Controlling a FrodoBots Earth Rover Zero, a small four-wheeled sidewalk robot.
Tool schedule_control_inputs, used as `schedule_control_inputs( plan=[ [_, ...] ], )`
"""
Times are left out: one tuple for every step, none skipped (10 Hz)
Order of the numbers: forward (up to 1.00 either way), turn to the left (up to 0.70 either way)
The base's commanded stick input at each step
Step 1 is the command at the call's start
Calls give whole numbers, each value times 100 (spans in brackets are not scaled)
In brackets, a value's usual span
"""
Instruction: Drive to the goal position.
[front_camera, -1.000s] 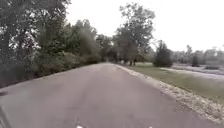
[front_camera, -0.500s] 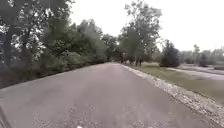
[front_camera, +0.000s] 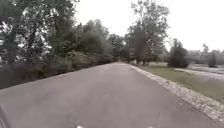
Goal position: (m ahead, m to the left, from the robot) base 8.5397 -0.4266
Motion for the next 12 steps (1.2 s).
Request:
schedule_control_inputs(
  plan=[
    [100,-10],
    [100,-10],
    [100,-10],
    [100,-10],
    [100,-10],
    [100,-10],
    [100,-10],
    [100,-10],
    [100,-10],
    [100,-10],
    [100,-5],
    [100,-1]
  ],
)
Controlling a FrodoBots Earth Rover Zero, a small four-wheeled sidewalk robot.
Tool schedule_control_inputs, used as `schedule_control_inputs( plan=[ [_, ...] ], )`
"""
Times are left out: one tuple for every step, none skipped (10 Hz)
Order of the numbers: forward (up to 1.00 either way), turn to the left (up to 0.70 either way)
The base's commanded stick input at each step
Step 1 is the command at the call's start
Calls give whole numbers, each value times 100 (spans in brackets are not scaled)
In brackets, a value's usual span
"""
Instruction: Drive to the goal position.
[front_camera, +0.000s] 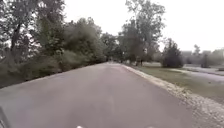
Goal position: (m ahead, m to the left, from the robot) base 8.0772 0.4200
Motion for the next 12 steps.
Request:
schedule_control_inputs(
  plan=[
    [100,1],
    [100,1],
    [100,1],
    [100,1],
    [100,1],
    [100,1],
    [100,1],
    [100,1],
    [100,1],
    [100,1],
    [100,1],
    [100,1]
  ],
)
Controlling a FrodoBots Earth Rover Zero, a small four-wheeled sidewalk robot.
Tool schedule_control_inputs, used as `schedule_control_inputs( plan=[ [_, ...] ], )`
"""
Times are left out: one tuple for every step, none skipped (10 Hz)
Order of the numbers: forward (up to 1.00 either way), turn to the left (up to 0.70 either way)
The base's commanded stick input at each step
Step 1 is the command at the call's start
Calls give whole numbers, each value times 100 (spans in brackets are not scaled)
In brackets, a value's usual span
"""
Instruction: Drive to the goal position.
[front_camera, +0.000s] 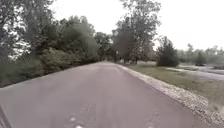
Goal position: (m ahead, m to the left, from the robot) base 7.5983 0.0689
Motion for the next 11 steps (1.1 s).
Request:
schedule_control_inputs(
  plan=[
    [100,1],
    [100,1],
    [100,1],
    [100,1],
    [100,1],
    [100,1],
    [100,1],
    [100,1],
    [100,1],
    [100,1],
    [100,0]
  ],
)
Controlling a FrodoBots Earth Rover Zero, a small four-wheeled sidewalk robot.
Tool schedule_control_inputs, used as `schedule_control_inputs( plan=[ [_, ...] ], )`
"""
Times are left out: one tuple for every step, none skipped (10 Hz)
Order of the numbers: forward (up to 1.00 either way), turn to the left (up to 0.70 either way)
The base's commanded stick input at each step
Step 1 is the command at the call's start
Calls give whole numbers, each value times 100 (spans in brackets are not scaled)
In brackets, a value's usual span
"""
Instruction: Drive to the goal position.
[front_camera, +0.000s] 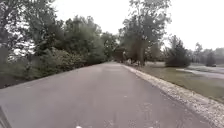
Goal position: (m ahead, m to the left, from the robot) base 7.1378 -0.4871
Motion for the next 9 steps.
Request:
schedule_control_inputs(
  plan=[
    [100,-5],
    [100,-8],
    [100,-10],
    [100,-10],
    [100,-10],
    [100,-10],
    [100,-10],
    [100,-10],
    [100,-10]
  ],
)
